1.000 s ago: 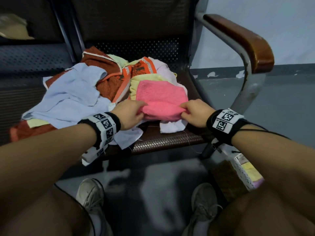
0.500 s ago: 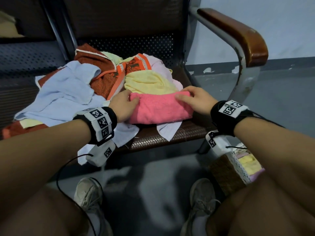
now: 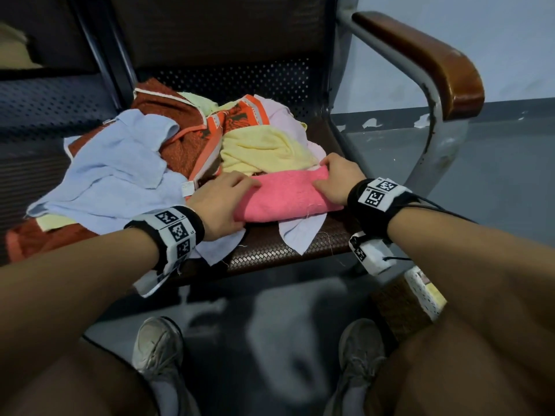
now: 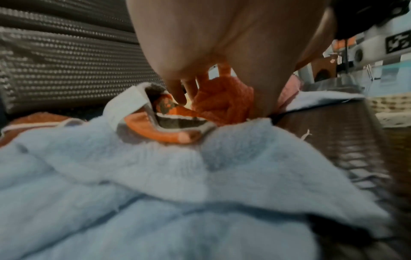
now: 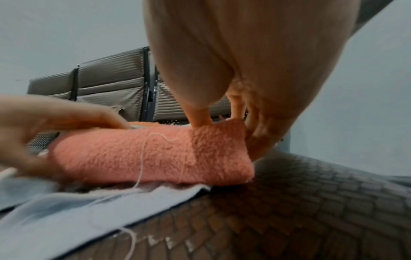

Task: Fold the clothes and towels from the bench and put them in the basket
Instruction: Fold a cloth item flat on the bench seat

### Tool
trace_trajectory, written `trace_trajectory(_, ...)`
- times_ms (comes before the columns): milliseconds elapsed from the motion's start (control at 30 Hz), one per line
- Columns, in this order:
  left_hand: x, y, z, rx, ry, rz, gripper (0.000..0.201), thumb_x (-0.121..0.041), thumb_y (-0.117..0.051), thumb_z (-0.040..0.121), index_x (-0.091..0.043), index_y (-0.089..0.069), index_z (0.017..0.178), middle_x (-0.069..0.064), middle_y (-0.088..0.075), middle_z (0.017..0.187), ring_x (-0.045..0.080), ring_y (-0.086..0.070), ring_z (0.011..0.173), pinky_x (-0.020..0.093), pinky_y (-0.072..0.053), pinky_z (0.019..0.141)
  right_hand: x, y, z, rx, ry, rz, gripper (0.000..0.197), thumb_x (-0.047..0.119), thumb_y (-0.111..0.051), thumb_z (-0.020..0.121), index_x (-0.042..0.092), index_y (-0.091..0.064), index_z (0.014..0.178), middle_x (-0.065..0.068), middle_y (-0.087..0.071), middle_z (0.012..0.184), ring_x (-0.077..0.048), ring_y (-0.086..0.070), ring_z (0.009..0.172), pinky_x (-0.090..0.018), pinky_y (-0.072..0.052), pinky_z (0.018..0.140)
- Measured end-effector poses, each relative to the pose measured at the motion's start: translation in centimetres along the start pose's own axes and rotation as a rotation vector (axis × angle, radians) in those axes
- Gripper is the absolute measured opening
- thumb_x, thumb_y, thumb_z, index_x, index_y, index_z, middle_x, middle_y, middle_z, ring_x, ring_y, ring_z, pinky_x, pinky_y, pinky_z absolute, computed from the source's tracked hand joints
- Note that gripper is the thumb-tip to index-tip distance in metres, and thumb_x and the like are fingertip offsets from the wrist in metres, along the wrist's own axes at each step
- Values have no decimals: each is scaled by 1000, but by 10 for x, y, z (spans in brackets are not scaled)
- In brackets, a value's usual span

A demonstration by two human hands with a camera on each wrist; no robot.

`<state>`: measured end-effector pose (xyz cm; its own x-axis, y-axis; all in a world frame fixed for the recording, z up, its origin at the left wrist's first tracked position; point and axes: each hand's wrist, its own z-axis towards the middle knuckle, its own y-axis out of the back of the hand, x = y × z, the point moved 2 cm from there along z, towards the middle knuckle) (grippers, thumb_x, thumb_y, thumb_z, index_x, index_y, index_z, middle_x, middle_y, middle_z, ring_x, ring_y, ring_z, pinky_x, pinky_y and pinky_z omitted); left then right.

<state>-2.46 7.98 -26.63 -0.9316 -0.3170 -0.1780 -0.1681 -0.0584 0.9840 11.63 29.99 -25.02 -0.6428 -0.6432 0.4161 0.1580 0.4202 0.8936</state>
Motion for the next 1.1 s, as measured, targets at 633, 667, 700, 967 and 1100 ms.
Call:
trace_trajectory(633, -114, 89, 57, -355, 162, -1176, 70, -54, -83, 69, -21, -53, 125, -1, -69, 113, 13, -70, 99, 29, -58, 81, -8, 89, -73, -26, 192, 704, 31, 16, -71, 89, 10, -65, 119, -6, -74, 109, -22, -72, 101, -44, -56, 96)
trace_trajectory(667, -132, 85, 64, -254, 114, -1261, 58, -44, -82, 76, -18, -58, 121, 1, -73, 110, 16, -72, 98, 32, -59, 84, -21, 99, -79, -33, 166, 760, 30, 16, -70, 91, 8, -66, 120, -8, -75, 110, -23, -73, 101, -43, -57, 95)
trace_trajectory(700, -152, 81, 72, -143, 43, -1331, 45, -34, -79, 82, -15, -63, 119, 2, -75, 108, 17, -73, 98, 32, -59, 85, -35, 108, -86, -40, 143, 808, 30, 16, -70, 91, 7, -67, 120, -9, -75, 110, -24, -73, 100, -41, -58, 92)
trace_trajectory(967, -332, 2, 140, 267, 130, -1361, 7, -24, -64, 86, -20, -69, 89, -4, -67, 71, 12, -62, 58, 24, -51, 60, -211, 116, -175, -325, -248, 1141, 29, 26, -66, 94, 18, -65, 122, 1, -77, 103, -16, -74, 92, -29, -59, 72)
trace_trajectory(1100, -418, -71, 156, 584, 112, -1096, 12, -23, -61, 91, -13, -65, 85, 2, -65, 67, 20, -59, 61, 29, -53, 66, -299, 72, -226, -513, -566, 1281, 28, 16, -62, 97, 10, -63, 124, -7, -77, 105, -18, -74, 89, -34, -61, 82)
